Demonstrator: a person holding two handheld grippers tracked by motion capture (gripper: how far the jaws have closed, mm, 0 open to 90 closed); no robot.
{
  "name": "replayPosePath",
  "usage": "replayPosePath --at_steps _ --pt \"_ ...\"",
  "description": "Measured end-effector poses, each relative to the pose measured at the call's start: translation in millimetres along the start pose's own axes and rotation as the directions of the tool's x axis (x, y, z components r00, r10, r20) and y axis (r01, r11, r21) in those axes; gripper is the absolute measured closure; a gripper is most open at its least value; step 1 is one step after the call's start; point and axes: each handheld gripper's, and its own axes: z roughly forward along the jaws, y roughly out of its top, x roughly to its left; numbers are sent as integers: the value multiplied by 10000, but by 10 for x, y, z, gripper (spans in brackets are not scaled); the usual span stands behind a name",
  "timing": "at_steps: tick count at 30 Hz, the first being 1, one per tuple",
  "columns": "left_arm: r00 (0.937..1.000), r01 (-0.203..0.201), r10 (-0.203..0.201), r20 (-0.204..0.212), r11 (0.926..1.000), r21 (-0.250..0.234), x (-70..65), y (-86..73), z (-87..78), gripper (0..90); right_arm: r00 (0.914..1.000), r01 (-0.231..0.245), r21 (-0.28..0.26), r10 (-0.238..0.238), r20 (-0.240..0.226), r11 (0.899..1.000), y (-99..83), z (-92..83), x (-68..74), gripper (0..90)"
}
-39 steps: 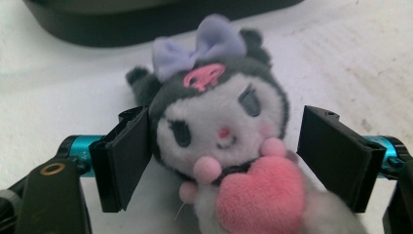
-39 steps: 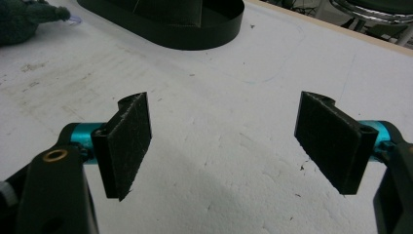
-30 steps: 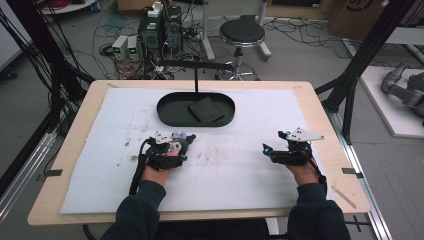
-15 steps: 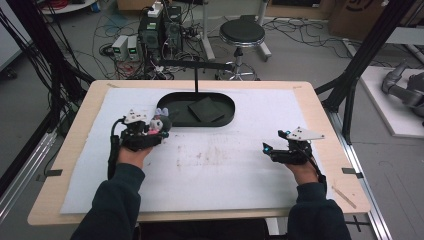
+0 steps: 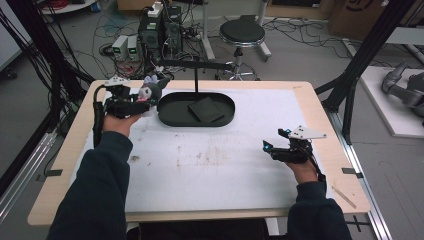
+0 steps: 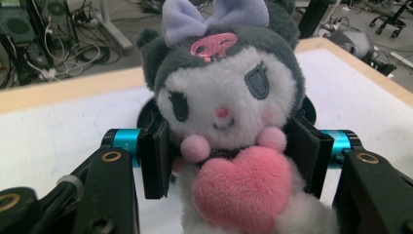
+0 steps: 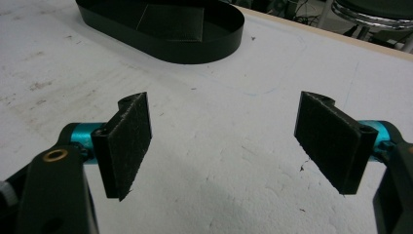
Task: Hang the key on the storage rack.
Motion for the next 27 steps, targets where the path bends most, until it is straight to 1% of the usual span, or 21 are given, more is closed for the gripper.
replayPosePath --at_steps 2,5,7,10,14,16,18,19,23,27 --pt "10000 -63 63 -65 10000 -21 31 111 41 432 10000 -45 -22 45 5 10000 0 3 -8 218" --pt "10000 -39 39 -6 9997 -243 71 251 110 432 10000 -87 -70 87 -35 9999 1 7 -14 218" --pt "9999 18 -14 134 9995 -308 94 312 171 432 9999 -107 -76 107 -46 9999 0 1 -13 218" --pt "9998 -28 33 198 9997 -237 107 378 270 432 9999 -132 -90 131 -25 9999 -1 -11 -11 218" --pt "9996 224 -217 200 9992 -334 150 435 389 431 9998 -190 -116 190 -11 9998 -6 -29 -20 218" --pt "9988 388 -375 313 9984 -420 173 468 438 431 9998 -191 -97 191 -12 9998 -13 -34 -27 218" --pt "9990 391 -381 228 9981 -476 187 501 482 431 9998 -204 -123 204 8 9997 -16 -39 -32 218" --pt "9986 469 -456 257 9976 -515 201 507 497 431 9997 -233 -115 233 -1 9997 -19 -42 -33 218" --pt "9970 768 -762 125 9958 -491 265 510 572 431 9997 -257 -96 257 -7 9996 -27 -47 -37 218" --pt "9968 777 -768 203 9956 -519 259 497 607 430 9996 -266 -120 266 -2 9996 -28 -55 -37 218"
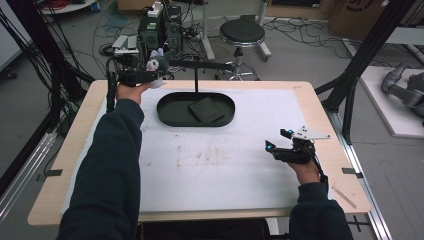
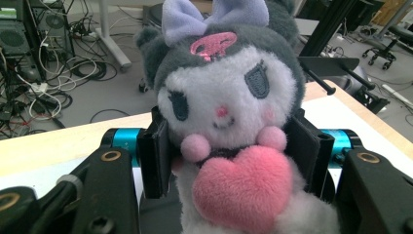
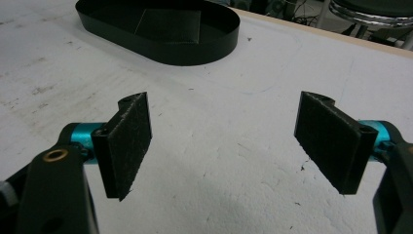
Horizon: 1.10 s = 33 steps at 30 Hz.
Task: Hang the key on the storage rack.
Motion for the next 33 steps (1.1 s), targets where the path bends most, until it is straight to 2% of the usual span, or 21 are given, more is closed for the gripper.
replayPosePath --at_steps 2,6,11,14,17,19,23,28,30,33 --pt "10000 -34 34 -83 10000 -69 -6 6 7 431 10000 5 -9 -5 -2 10000 -2 -1 -4 218" --pt "9987 30 -37 -509 9999 -132 22 -22 8 430 10000 1 -12 -1 -37 10000 2 -6 11 218" --pt "9912 171 -155 -1312 9998 110 135 -211 -10 429 10000 50 -16 -50 -23 10000 -1 -13 6 218" --pt "9862 64 0 -1656 9992 382 192 -372 -22 428 10000 50 -26 -50 -26 10000 -5 -17 5 218" --pt "9853 -119 243 -1693 9972 735 187 -508 21 427 10000 57 0 -57 -17 10000 -8 -14 5 218" --pt "9851 -183 332 -1690 9959 890 159 -552 72 426 10000 27 23 -27 -29 10000 -5 -11 13 219" --pt "9805 -427 675 -1847 9899 1352 84 -610 225 420 9999 166 9 -166 -42 9999 1 -12 32 228" --pt "9791 -407 667 -1921 9898 1364 75 -658 361 411 9999 166 6 -166 -43 9999 -1 -17 24 234" --pt "9752 -326 607 -2128 9905 1333 90 -675 407 399 9998 173 -32 -173 -66 9998 0 -17 26 234" --pt "9694 -390 749 -2336 9872 1549 107 -681 478 351 9997 195 -22 -196 -118 9998 0 -17 30 233"
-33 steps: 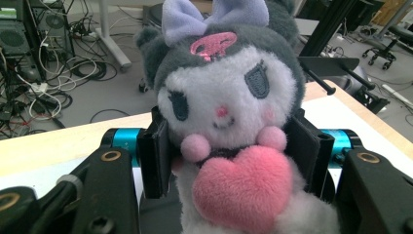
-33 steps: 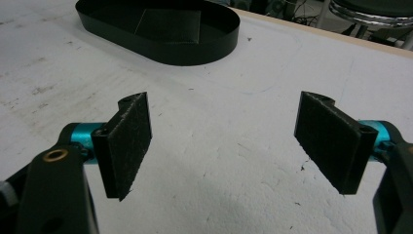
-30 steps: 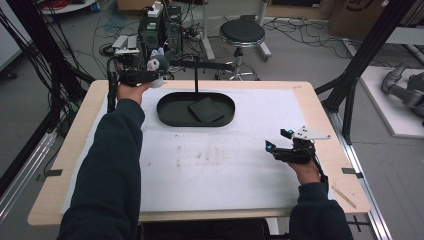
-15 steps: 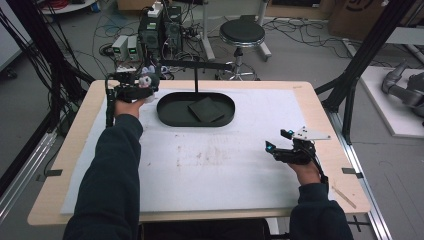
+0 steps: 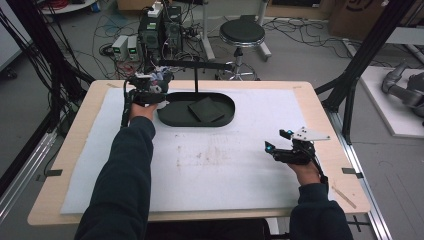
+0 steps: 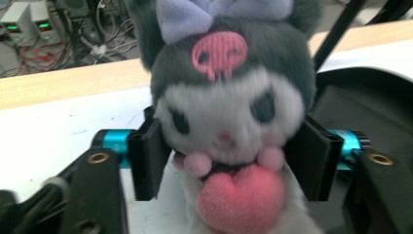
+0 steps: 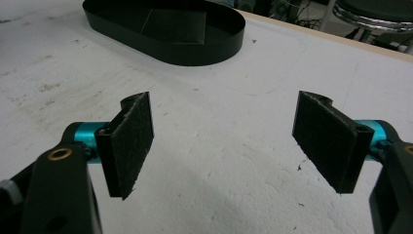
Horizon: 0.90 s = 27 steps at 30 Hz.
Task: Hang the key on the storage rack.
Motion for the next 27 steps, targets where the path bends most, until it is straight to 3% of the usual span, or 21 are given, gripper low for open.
replayPosePath --at_steps 5,8,13,17,19,23,27 --pt "9987 222 -224 459 9997 50 18 -57 18 303 10000 45 -16 -45 -25 10000 0 4 3 233" --pt "9978 274 -269 612 9996 -72 35 -109 -22 215 10000 96 -54 -96 -18 9999 3 -2 16 225" --pt "9975 152 -128 697 9993 -338 64 -182 -168 215 9998 199 -74 -199 -83 9998 9 -8 45 225" --pt "9937 155 -59 1123 9962 -852 58 -273 -335 215 9994 320 -100 -321 -92 9994 12 -15 58 221" --pt "9917 37 156 1279 9887 -1496 30 -359 -464 215 9995 310 -146 -310 2 9994 13 -14 51 215" --pt "9823 -86 501 1806 9747 -2234 -13 -526 -672 215 9992 395 -120 -394 72 9991 20 -23 53 209" --pt "9744 -434 1046 1990 9560 -2901 -60 -699 -875 213 9985 525 51 -526 146 9986 9 -26 58 209"
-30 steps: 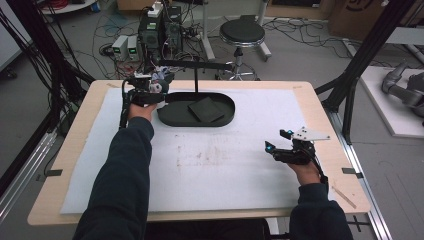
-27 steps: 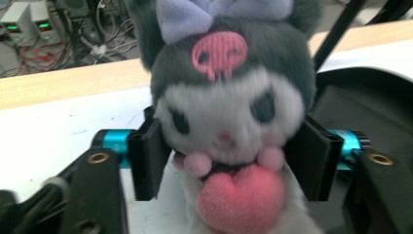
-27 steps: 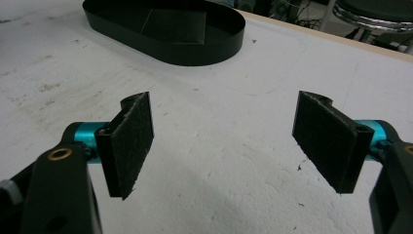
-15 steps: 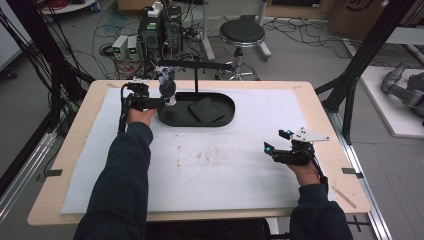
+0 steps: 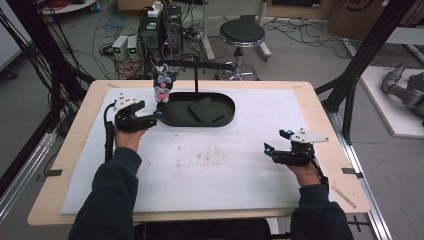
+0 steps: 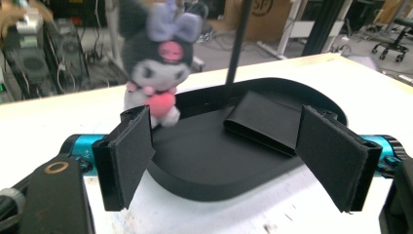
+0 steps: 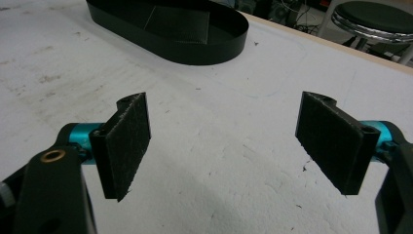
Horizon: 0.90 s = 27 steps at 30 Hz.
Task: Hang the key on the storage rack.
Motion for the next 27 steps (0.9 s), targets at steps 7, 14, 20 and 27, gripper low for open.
replayPosePath --at_steps 7,14,20,27 --pt "9975 -587 604 359 9971 -488 -140 -161 -308 214 9999 21 88 -22 119 10000 -4 -36 -14 209" --pt "9986 -428 446 296 9974 -575 -161 -301 -495 213 9995 30 154 -35 326 9999 -2 -76 -16 209" --pt "9996 -282 287 60 9974 -662 -123 -392 -661 213 9991 82 153 -89 426 9998 9 -121 38 209" --pt "9995 -301 297 -70 9975 -632 -88 -441 -761 213 9987 -25 53 23 507 10000 43 -111 65 209"
